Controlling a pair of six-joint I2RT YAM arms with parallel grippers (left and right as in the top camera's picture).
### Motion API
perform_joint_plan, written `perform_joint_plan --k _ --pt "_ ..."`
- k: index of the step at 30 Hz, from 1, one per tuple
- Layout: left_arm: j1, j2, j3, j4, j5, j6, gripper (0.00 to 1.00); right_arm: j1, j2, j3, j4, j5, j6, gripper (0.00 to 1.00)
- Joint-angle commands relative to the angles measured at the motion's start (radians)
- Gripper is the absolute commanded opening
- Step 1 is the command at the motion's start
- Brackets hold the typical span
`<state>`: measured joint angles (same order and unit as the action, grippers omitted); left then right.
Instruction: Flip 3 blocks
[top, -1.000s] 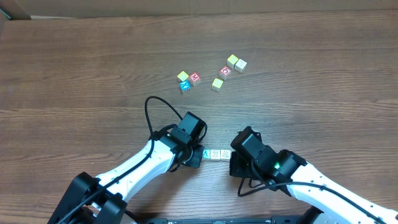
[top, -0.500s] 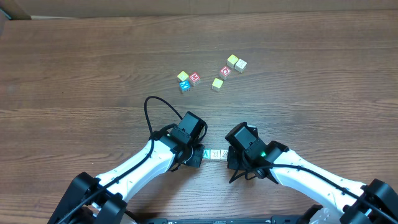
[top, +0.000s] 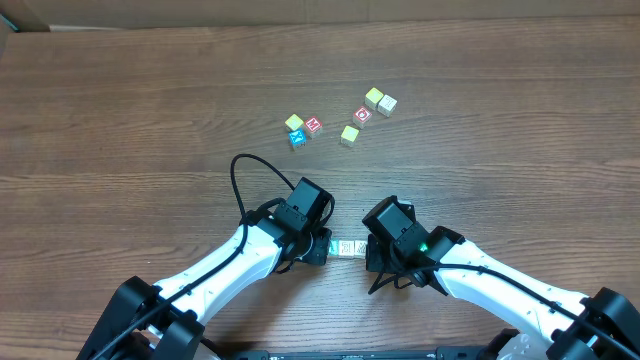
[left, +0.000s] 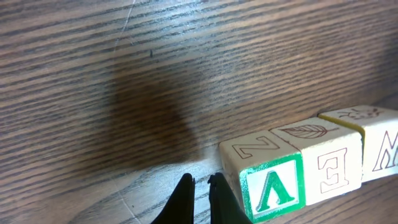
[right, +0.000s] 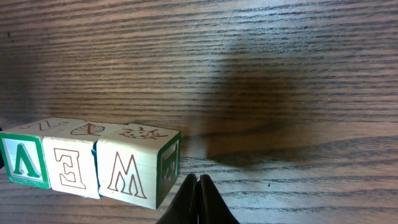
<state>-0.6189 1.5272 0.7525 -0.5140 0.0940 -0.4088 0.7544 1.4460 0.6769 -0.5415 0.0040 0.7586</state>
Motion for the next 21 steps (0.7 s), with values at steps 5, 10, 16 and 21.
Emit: perform_joint_plan --k 5,10,16,21 --pt "0.01 0.011 -0.003 0.017 0.035 -0.045 0.04 -0.004 0.003 -0.003 0.014 0.01 -0.014 0.04" --pt "0.01 0.039 -0.003 0.028 0.038 -0.064 0.04 -0.004 0.003 -0.002 0.021 0.01 -0.058 0.04" --pt "0.01 0.08 -0.003 0.034 0.038 -0.064 0.05 -0.004 0.003 -0.002 0.029 0.01 -0.081 0.04" --pt "0.01 0.088 -0.003 0.037 0.038 -0.064 0.04 -0.004 0.003 -0.002 0.033 0.01 -0.09 0.04"
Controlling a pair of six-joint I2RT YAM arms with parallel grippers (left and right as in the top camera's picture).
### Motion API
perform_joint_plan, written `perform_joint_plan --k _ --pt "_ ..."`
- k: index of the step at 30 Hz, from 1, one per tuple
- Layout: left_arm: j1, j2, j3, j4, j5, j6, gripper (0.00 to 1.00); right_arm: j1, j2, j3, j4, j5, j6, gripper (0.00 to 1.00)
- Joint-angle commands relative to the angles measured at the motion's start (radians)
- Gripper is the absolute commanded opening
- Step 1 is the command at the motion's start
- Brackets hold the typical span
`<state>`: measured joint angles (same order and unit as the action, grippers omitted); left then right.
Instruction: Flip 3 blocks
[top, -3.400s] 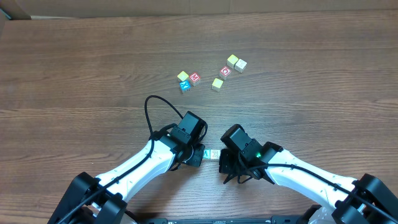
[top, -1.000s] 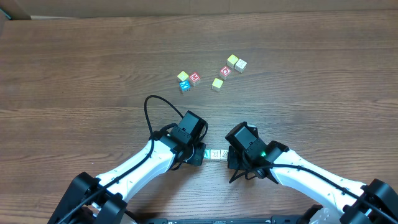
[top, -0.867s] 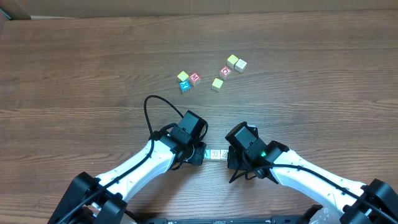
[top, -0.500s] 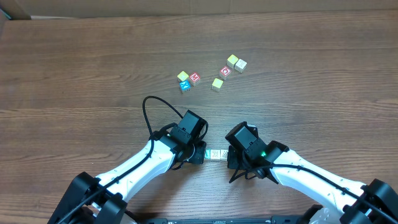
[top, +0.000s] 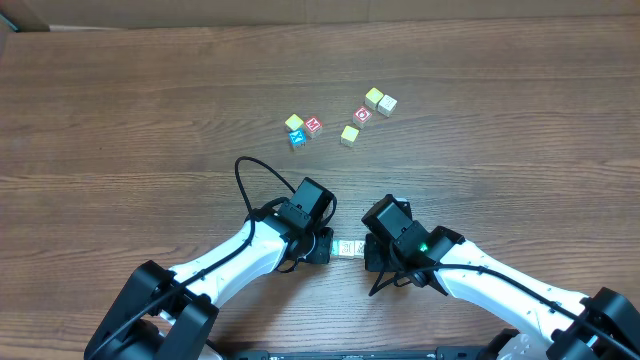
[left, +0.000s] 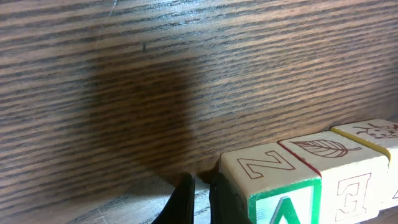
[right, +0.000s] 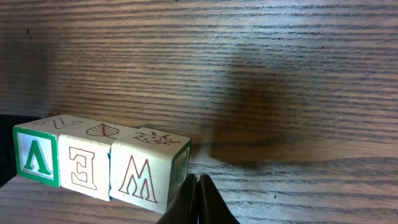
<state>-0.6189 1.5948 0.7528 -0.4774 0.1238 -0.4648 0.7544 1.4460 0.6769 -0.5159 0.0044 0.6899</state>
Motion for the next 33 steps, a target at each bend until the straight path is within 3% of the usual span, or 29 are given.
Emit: perform_joint_plan --k 1,17,33 --pt "0.01 0.02 -0.003 0.001 0.008 -0.011 0.04 -0.004 0.003 -0.002 0.01 0.01 -0.027 0.04" --pt "0.01 0.02 -0.003 0.005 0.024 -0.011 0.04 -0.004 0.003 -0.002 0.034 -0.032 -0.124 0.04" --pt "0.01 0.02 -0.003 0.007 0.027 -0.011 0.04 -0.004 0.003 -0.002 0.028 -0.056 -0.09 0.04"
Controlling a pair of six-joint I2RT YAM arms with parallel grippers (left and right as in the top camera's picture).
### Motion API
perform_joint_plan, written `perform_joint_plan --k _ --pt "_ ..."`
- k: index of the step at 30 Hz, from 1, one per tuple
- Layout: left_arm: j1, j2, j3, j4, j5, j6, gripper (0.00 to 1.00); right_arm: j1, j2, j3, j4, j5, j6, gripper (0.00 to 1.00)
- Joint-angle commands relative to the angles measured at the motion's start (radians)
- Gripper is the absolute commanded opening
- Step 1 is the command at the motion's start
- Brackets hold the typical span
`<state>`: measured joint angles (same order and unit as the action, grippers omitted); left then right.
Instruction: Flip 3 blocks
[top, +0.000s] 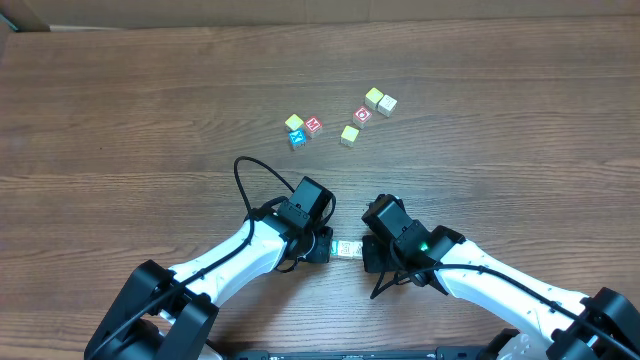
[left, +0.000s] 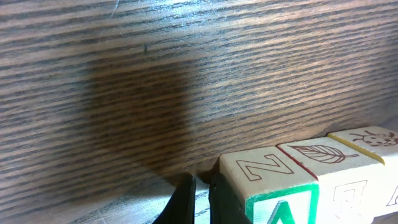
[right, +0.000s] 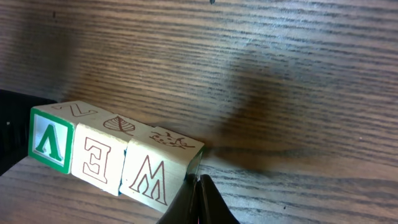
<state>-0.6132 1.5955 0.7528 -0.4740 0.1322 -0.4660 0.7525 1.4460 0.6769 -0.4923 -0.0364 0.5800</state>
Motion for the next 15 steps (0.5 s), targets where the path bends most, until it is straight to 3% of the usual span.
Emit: perform_joint_plan --k 1,7,15 --pt "0.004 0.019 -0.003 0.004 0.018 -0.01 0.04 -0.002 0.003 -0.002 0.0 -0.002 0.035 0.04" --pt "0.004 0.019 -0.003 0.004 0.018 -0.01 0.04 -0.016 0.003 0.0 0.006 0.057 0.049 0.04" --pt "0.004 0.019 -0.003 0.004 0.018 -0.01 0.04 -0.028 0.003 -0.001 -0.002 -0.06 0.092 0.04"
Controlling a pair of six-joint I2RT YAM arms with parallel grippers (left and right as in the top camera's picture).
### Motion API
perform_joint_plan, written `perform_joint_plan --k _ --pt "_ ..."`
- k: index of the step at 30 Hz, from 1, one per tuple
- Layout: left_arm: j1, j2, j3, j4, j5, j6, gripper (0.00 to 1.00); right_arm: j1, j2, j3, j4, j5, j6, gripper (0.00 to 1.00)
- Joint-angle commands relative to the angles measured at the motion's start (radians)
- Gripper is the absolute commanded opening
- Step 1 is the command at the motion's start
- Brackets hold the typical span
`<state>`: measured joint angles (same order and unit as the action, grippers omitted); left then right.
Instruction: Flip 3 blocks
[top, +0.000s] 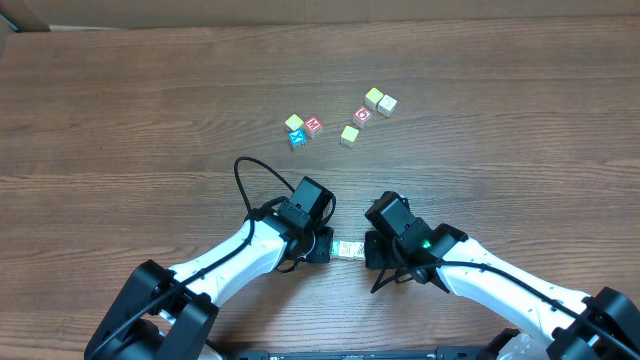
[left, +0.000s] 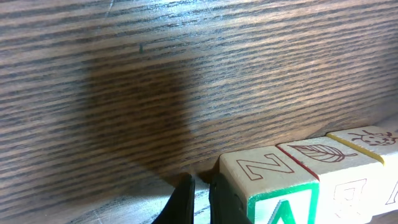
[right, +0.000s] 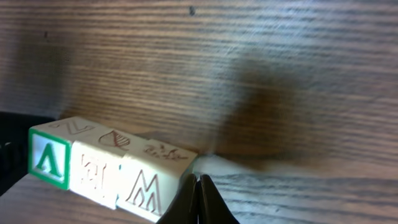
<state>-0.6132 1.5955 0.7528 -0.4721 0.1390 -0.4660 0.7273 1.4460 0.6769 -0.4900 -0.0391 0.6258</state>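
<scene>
Three wooden blocks lie end to end in a row (top: 347, 249) between my two grippers near the table's front. In the left wrist view the Z-topped block with the green A face (left: 267, 177) is nearest, followed by the leaf block (left: 323, 155) and the ladybug block (left: 367, 138). My left gripper (left: 200, 184) is shut, its fingers against the A block's end. The right wrist view is blurred and shows the A block (right: 50, 158), the E block (right: 93, 173) and the M block (right: 149, 186). My right gripper (right: 198, 182) is shut, its tip at that block's lower corner.
Several loose blocks lie scattered farther back on the wooden table (top: 120, 120). Among them are a yellow-green block (top: 294, 122), a red block (top: 313, 125), a blue block (top: 296, 138), a yellow block (top: 349, 134) and a pair (top: 380, 100). A black cable (top: 240, 180) loops behind the left arm.
The right wrist view has shifted and gone blurred, and the row sits slightly lower in it. The left gripper and its view of the blocks are almost unchanged.
Both shut grippers first stood at the two ends of the row, the left a little apart from the A block. Then the left was up against that block. Later the row looked tilted in the right wrist view, and it still does.
</scene>
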Motion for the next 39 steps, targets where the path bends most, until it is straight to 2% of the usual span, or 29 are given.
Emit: perform_joint_plan --k 1,8,12,18,22,26,31,39 --pt "0.004 0.019 -0.003 0.002 0.011 -0.01 0.04 -0.003 0.003 -0.001 -0.015 -0.06 0.075 0.04" --pt "0.004 0.019 -0.003 0.002 0.011 -0.009 0.04 -0.003 0.003 -0.002 -0.042 -0.068 0.217 0.04" --pt "0.004 0.019 -0.003 0.001 0.011 -0.009 0.04 -0.003 0.003 -0.002 -0.031 -0.068 0.241 0.04" --pt "0.004 0.019 -0.003 0.002 0.011 -0.006 0.04 -0.003 0.004 -0.002 -0.024 -0.066 0.239 0.04" --pt "0.004 0.019 -0.003 0.001 0.011 -0.006 0.04 -0.007 0.004 -0.002 -0.043 0.046 0.239 0.04" --pt "0.004 0.019 -0.003 0.001 0.011 -0.002 0.04 -0.032 0.003 -0.001 0.004 0.076 0.191 0.04" --pt "0.004 0.019 -0.003 0.001 0.011 -0.002 0.04 -0.038 0.004 -0.001 0.118 0.025 0.075 0.04" --pt "0.004 0.019 -0.003 0.001 0.011 -0.002 0.04 -0.037 0.004 -0.001 0.15 -0.077 0.081 0.04"
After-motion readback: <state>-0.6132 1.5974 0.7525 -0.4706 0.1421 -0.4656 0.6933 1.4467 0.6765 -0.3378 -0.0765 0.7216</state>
